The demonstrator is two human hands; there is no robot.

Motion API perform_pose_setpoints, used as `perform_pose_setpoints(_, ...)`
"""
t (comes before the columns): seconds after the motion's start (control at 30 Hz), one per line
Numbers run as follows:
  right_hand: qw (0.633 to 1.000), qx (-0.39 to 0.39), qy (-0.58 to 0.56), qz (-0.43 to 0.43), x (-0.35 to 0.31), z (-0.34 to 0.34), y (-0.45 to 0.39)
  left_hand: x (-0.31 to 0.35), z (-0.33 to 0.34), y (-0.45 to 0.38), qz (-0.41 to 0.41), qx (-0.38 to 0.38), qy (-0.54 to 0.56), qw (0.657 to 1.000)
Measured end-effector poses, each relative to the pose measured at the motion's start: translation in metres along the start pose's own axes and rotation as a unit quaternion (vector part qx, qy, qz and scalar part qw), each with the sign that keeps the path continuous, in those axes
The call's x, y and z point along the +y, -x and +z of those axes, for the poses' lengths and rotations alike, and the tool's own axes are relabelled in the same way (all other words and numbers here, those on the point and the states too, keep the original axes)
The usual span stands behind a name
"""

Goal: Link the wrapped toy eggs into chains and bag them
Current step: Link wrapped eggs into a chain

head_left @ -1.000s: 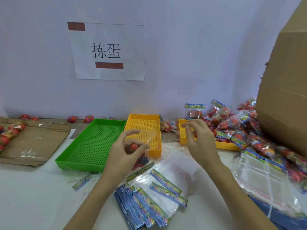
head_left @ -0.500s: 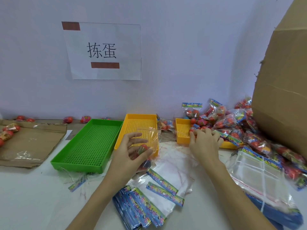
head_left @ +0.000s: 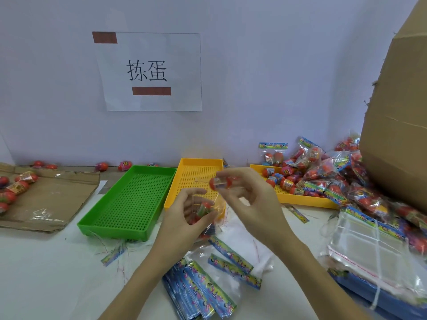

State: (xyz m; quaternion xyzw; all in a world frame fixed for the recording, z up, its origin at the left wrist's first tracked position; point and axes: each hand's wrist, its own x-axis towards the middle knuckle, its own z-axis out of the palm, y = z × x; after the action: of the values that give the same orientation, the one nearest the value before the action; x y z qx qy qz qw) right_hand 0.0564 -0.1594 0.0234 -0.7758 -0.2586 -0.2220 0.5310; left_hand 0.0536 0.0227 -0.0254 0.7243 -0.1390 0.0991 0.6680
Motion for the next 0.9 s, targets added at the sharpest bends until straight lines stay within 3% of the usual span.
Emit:
perform_pose_setpoints(0.2,0.986,-0.082,0.138,-0.036,-0.003,0.009,0.008,0.001,0.001,0.003,0.057,-0.033,-0.055,0.996)
perform_pose_setpoints(0.5,0.973,-0.153,0.169,-0.046,-0.003,0.01,0.012,0.005,0.002,0.007,0.082,-0.047,-0.088,0.992)
perform_pose_setpoints(0.67,0.952,-0.185,0.239,-0.047,-0.008,0.008,0.013,0.005,0.0,0.005,0.066,-0.039,-0.115,0.99)
perform_pose_setpoints(0.9,0.963,-0.182,0.197,0.001,-0.004,0.001,0.012,0.008,0.0,0.005,0.077,-0.056,-0.119,0.988)
